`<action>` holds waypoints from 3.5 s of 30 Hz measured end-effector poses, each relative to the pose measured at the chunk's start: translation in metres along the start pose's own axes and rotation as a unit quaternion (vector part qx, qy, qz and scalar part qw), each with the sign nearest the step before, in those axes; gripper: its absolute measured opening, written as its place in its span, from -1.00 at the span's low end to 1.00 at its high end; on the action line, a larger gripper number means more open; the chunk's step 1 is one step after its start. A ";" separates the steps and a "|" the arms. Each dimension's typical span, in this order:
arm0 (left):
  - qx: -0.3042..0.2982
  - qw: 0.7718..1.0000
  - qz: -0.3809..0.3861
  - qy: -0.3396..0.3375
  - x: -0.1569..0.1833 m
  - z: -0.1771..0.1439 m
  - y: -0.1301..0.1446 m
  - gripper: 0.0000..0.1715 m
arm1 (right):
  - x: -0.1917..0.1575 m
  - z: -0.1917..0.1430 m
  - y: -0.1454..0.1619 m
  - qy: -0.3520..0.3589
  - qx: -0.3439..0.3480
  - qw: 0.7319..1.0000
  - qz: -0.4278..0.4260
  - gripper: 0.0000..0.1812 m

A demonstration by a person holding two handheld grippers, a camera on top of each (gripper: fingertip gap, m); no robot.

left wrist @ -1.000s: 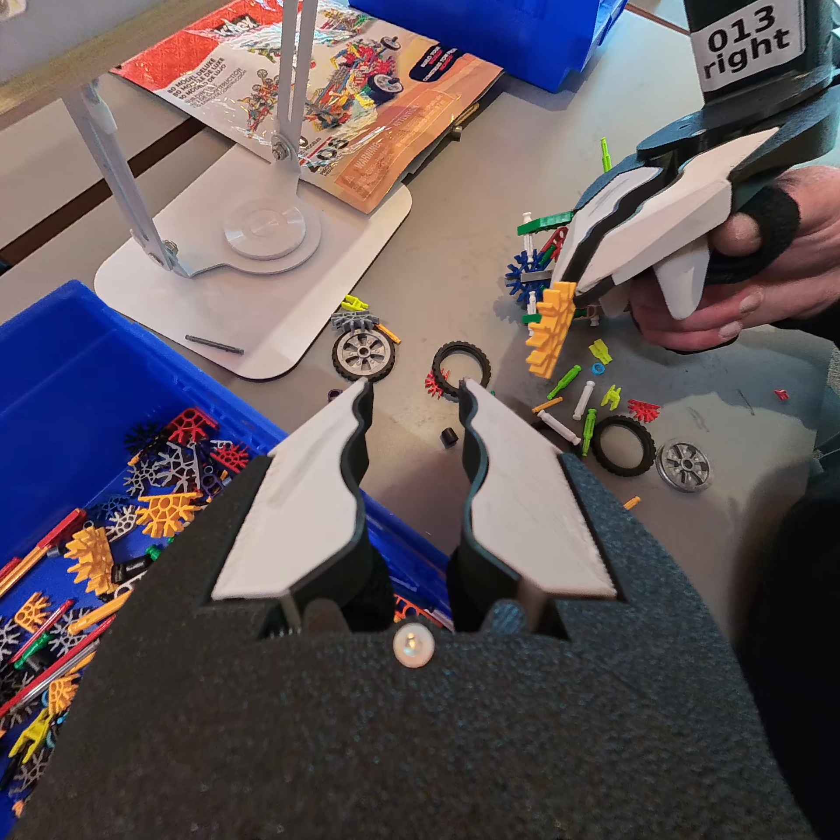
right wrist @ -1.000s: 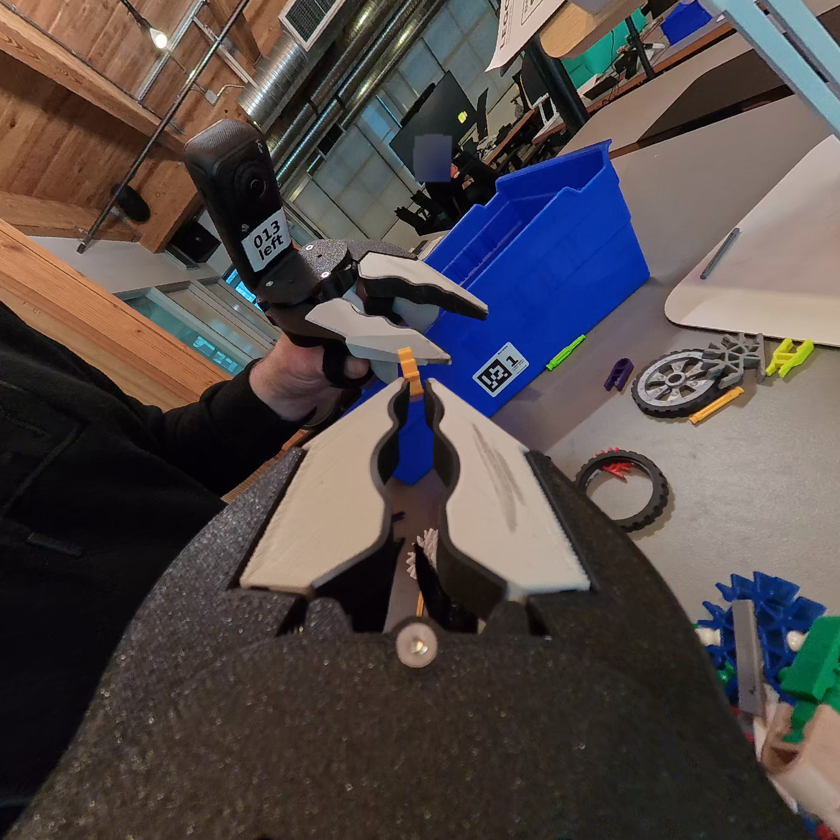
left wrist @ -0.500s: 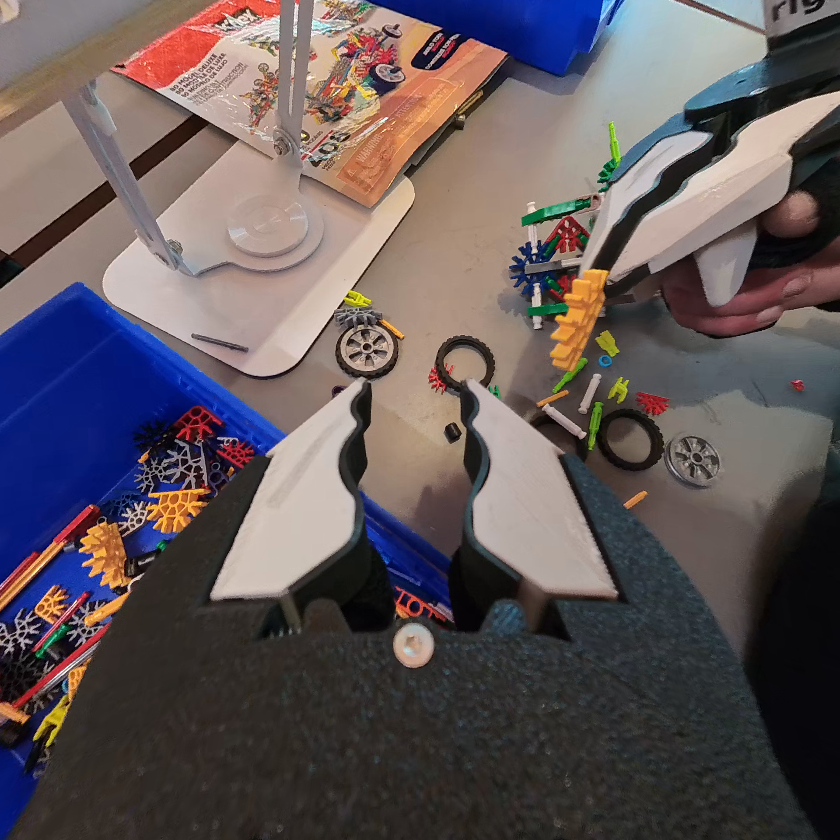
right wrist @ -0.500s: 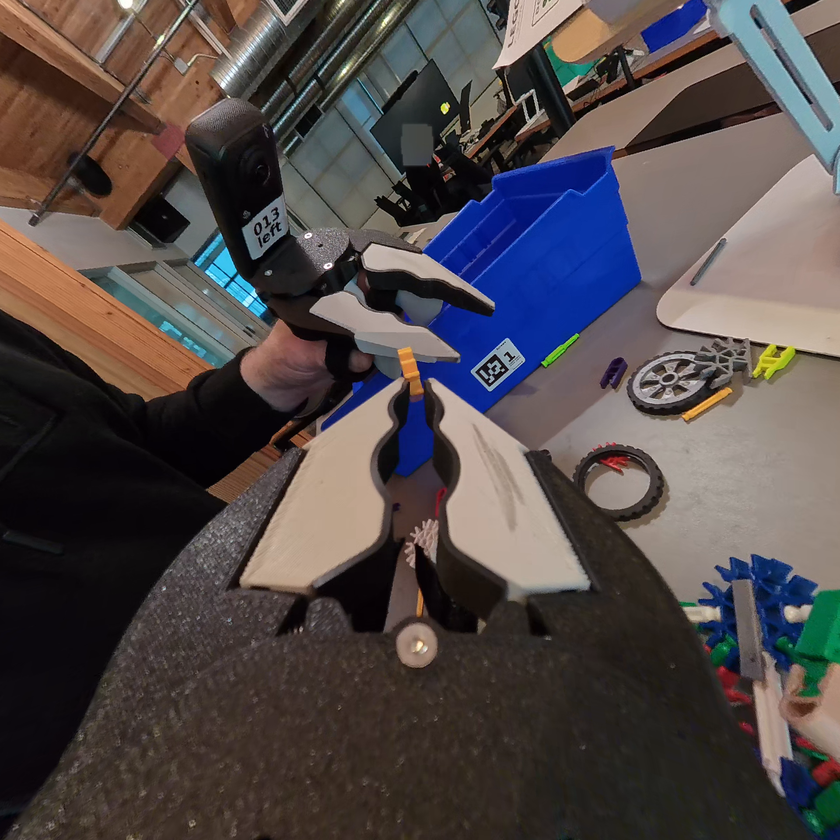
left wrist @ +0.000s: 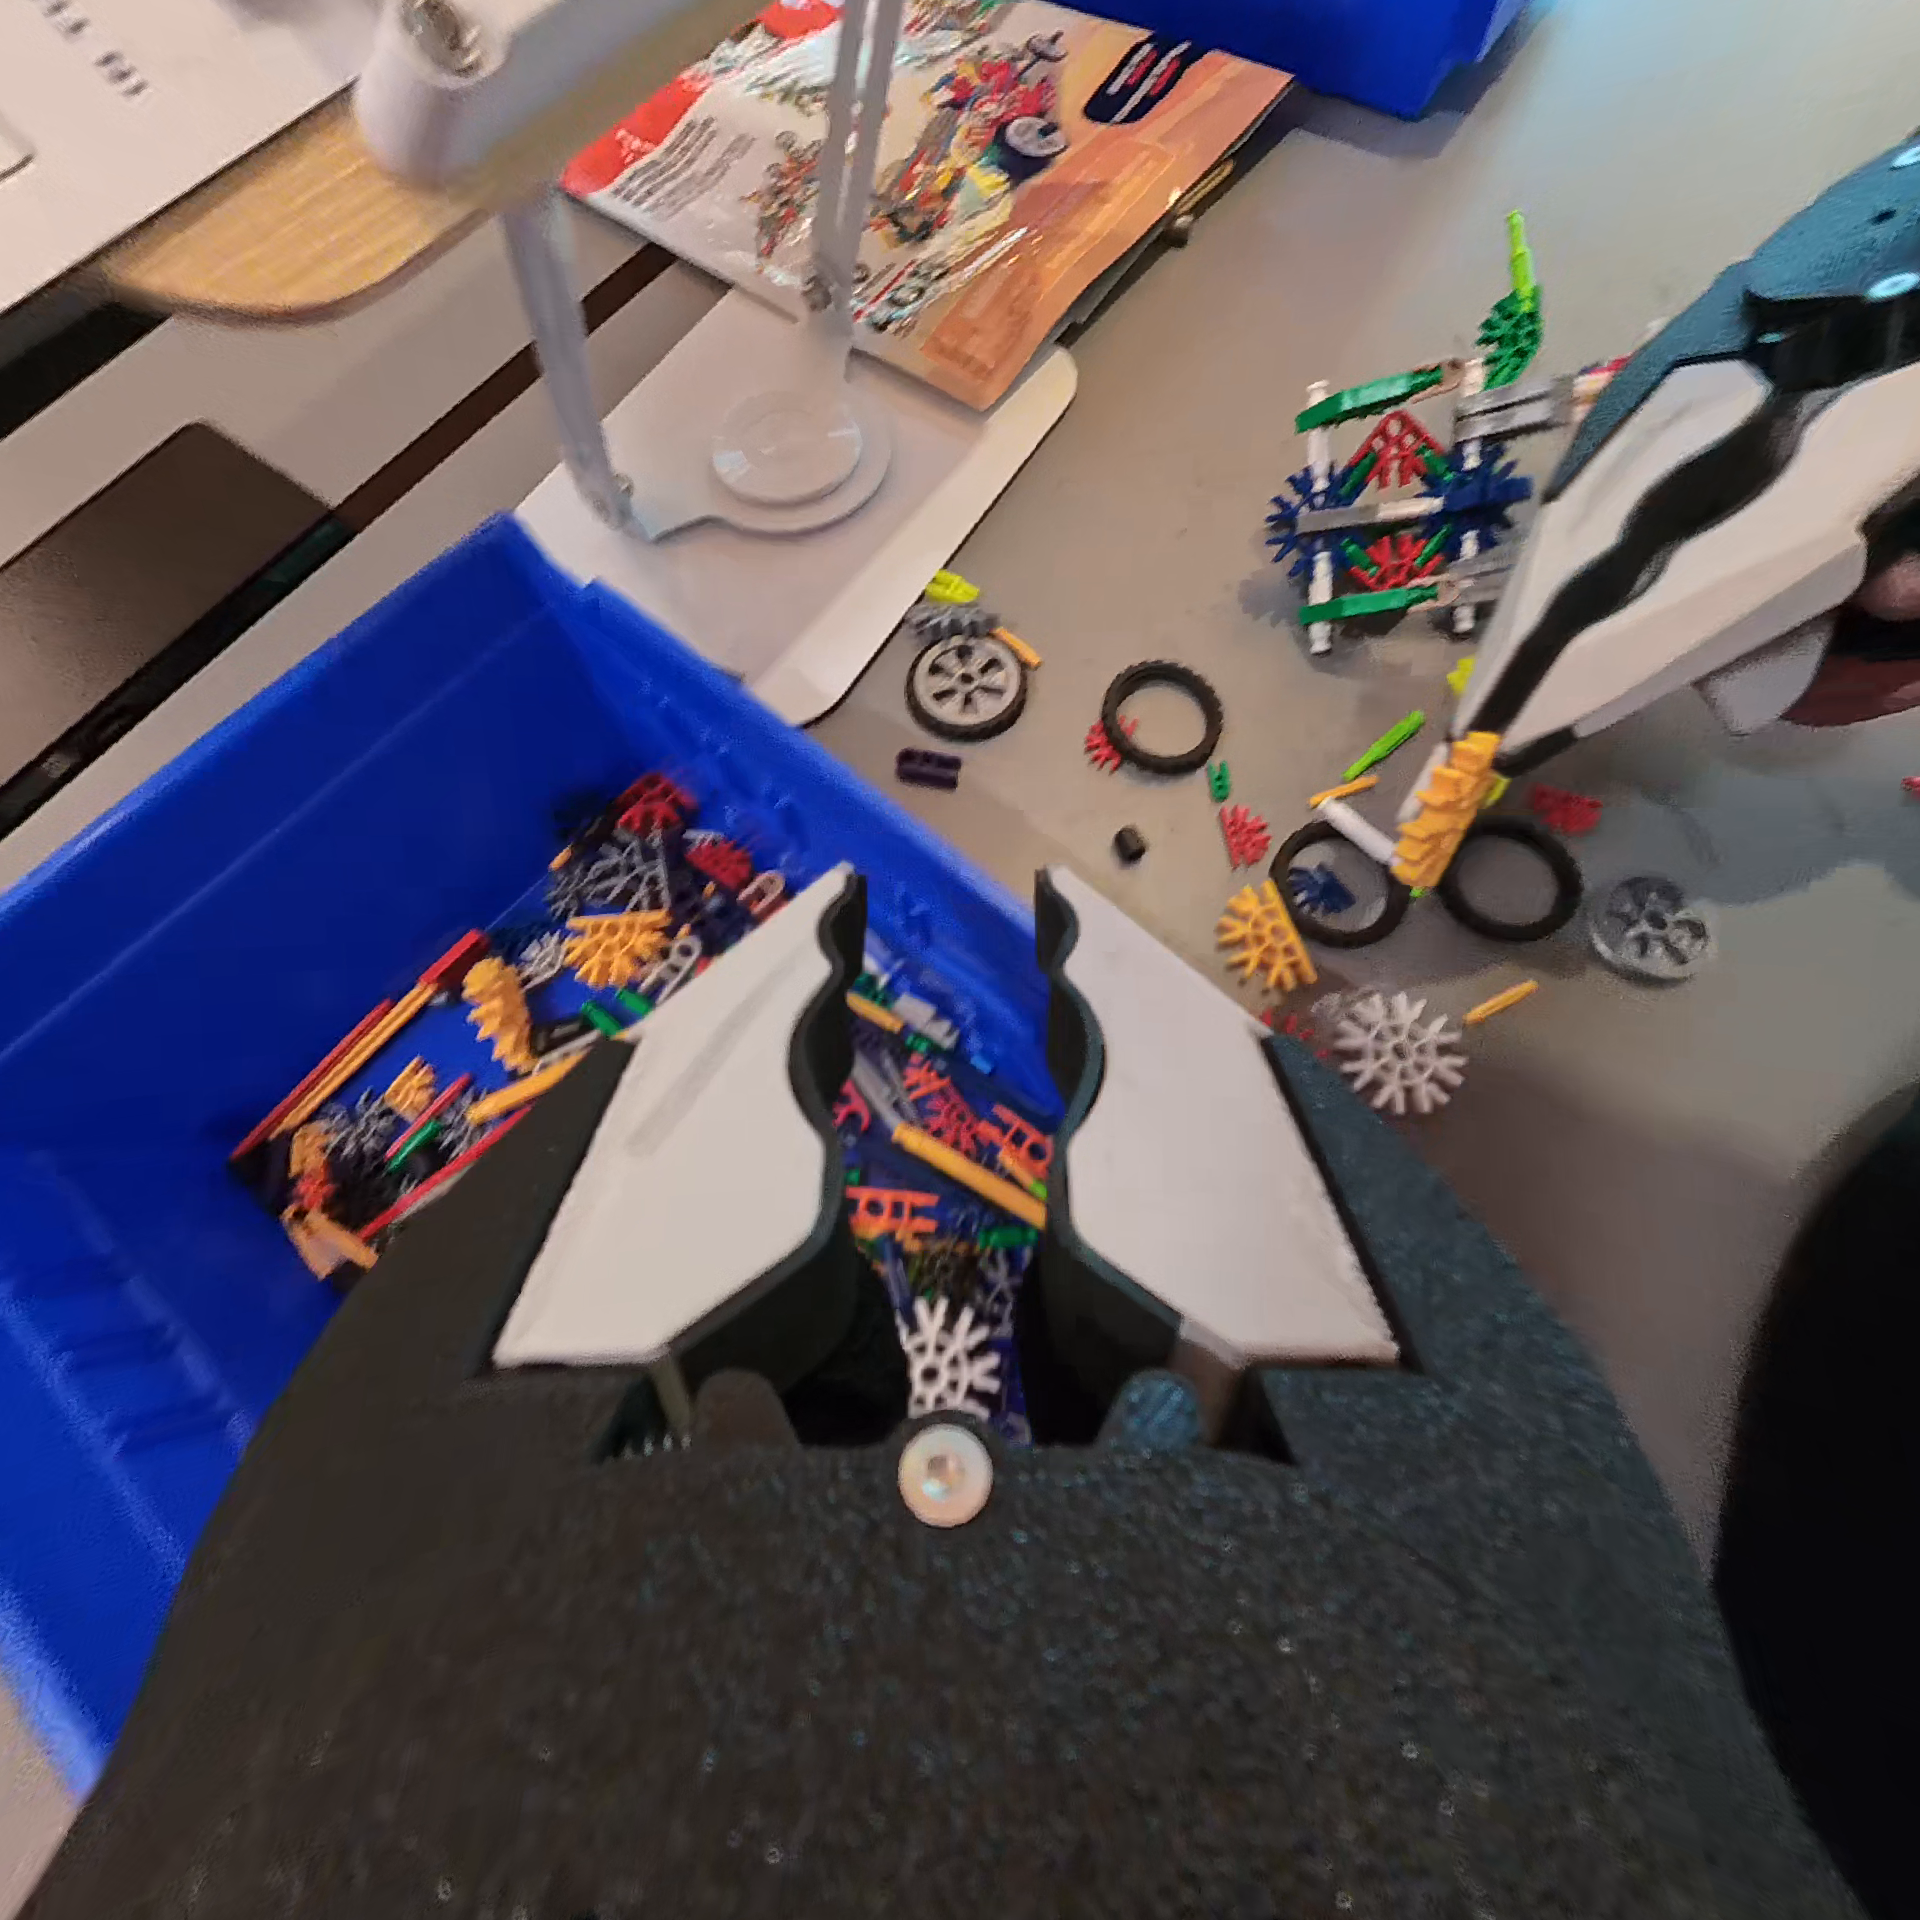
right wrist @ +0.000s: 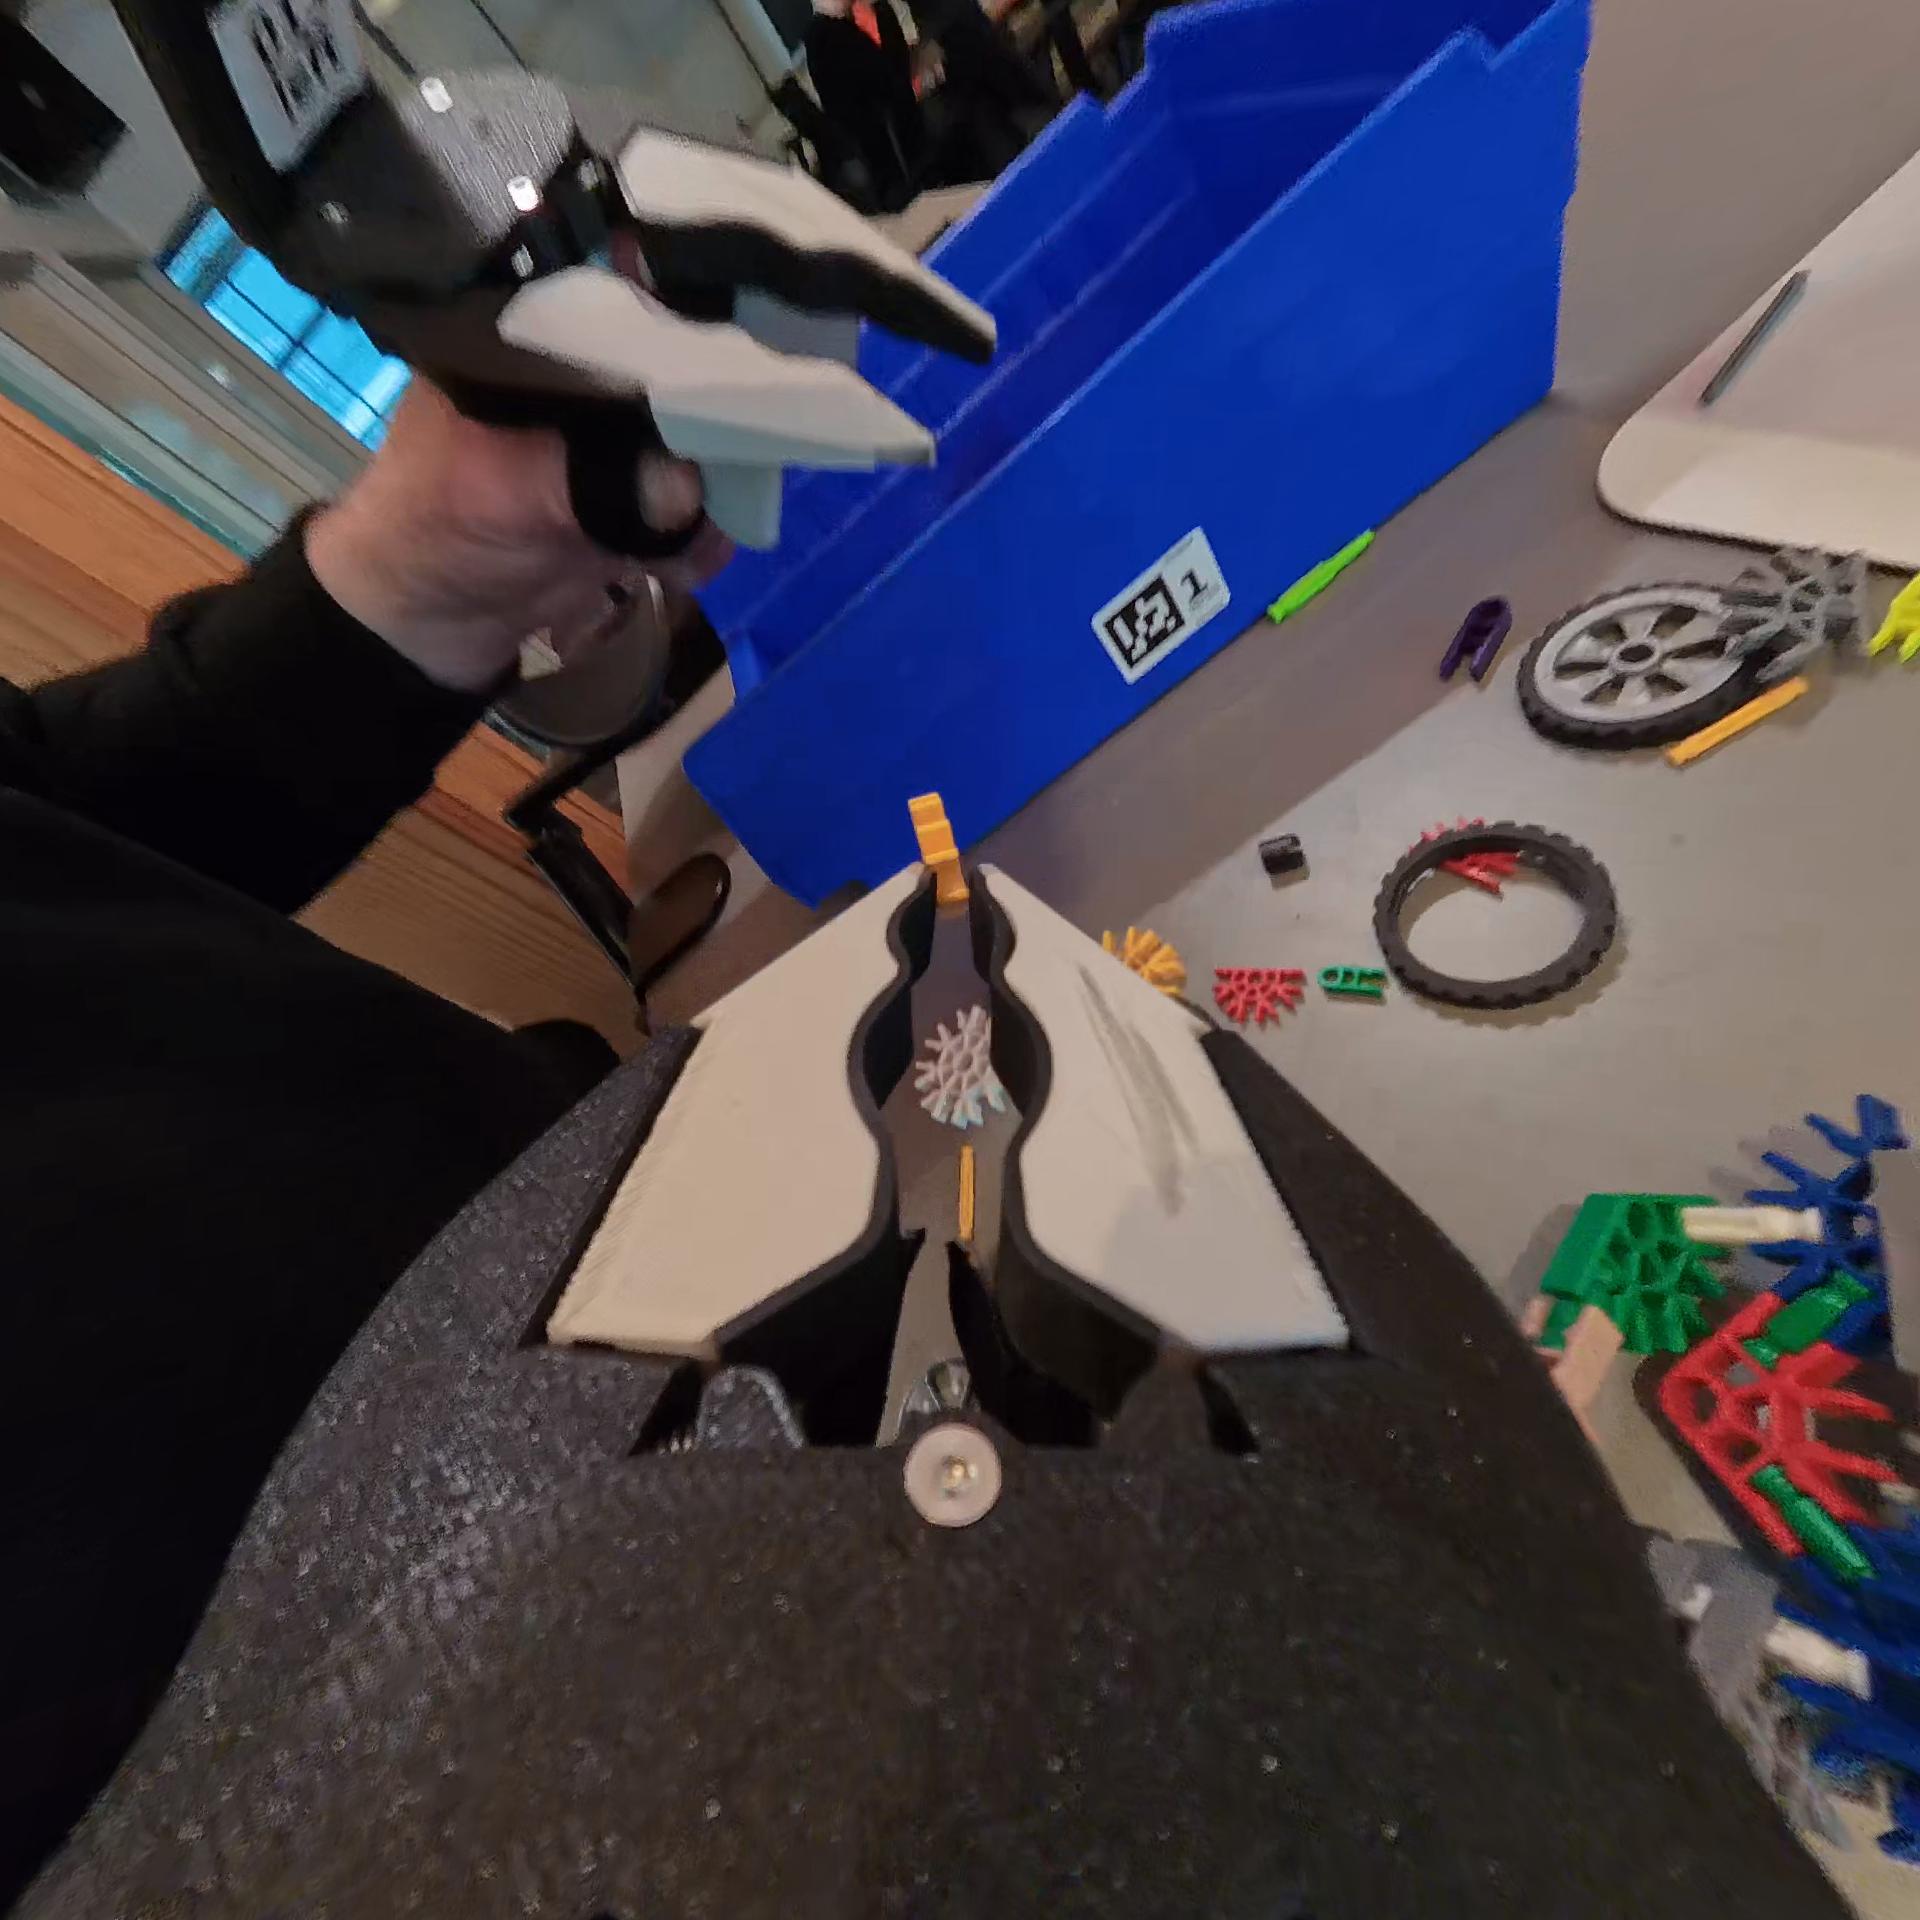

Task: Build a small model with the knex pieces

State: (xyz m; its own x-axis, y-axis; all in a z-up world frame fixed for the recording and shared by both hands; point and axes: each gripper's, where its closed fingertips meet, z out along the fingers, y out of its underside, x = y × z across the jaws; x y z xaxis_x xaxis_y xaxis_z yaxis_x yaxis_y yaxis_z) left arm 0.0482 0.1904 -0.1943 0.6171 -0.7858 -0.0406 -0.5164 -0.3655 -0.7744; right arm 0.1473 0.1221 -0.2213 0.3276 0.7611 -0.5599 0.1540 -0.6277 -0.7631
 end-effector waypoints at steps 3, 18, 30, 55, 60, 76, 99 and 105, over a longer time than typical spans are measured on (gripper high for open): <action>-0.026 0.999 -0.007 -0.023 -0.015 -0.014 0.018 -0.65 | -0.004 0.010 0.015 0.009 -0.038 0.999 -0.017 -0.94; -0.181 0.981 -0.014 -0.063 -0.048 -0.039 0.094 -0.63 | -0.009 0.033 0.065 0.057 -0.162 0.983 -0.061 -0.93; -0.191 0.980 0.004 -0.054 -0.060 0.012 0.083 -0.71 | -0.002 0.027 0.068 0.093 -0.172 0.978 -0.069 -0.81; -0.228 0.972 -0.048 -0.030 -0.086 0.058 0.104 -0.96 | 0.007 0.019 0.056 0.080 -0.156 0.981 -0.080 -0.82; -0.220 0.974 -0.031 -0.035 -0.081 0.052 0.104 -0.95 | 0.006 0.018 0.051 0.082 -0.150 0.982 -0.085 -0.82; -0.070 0.992 0.107 0.003 -0.011 -0.016 0.007 -0.95 | -0.020 0.028 -0.033 0.025 0.002 0.998 -0.062 -0.81; -0.002 0.964 0.258 0.070 0.063 0.007 -0.027 -0.95 | -0.014 0.033 -0.070 -0.055 0.088 0.994 0.039 -0.88; 0.010 0.965 0.251 0.077 0.062 0.013 -0.032 -0.95 | -0.008 0.030 -0.073 -0.050 0.098 0.993 0.034 -0.89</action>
State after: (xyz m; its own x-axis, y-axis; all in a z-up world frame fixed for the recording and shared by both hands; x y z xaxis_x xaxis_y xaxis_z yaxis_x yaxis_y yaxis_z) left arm 0.1104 0.1602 -0.1808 0.1949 -0.9268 -0.3210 -0.7146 0.0900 -0.6937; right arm 0.1060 0.1666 -0.1711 0.2348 0.7371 -0.6337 -0.0521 -0.6414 -0.7654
